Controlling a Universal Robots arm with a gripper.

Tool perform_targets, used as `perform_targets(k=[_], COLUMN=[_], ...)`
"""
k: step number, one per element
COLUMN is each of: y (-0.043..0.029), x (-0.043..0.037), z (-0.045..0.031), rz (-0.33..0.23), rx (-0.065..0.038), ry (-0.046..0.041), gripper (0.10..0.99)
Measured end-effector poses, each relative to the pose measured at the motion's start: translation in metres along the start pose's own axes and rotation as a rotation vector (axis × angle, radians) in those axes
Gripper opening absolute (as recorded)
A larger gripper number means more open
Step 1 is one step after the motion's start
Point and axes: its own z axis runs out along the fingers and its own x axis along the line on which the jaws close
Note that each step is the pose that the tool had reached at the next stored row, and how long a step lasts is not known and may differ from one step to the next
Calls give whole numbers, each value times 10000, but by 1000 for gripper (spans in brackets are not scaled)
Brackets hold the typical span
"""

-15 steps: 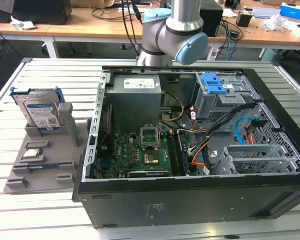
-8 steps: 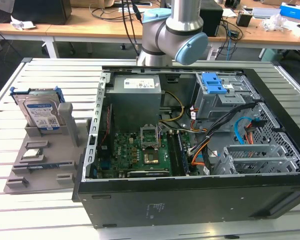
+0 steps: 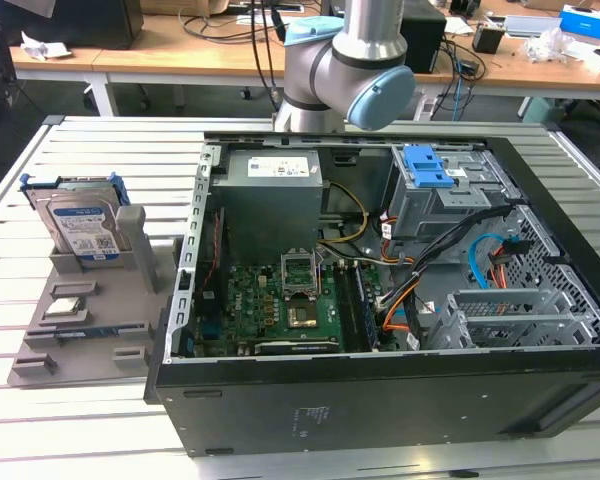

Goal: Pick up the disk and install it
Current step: 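Pick up the disk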

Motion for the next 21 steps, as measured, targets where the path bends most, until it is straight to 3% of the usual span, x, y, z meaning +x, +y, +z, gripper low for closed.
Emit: perform_targets(k=[7,17,21], y=[-148,-213,-237], x=[-118,-158,-166], z=[34,72,149], rz=[4,5,6], rx=[3,3,4], ry=[71,82,87], gripper=[541,541,541])
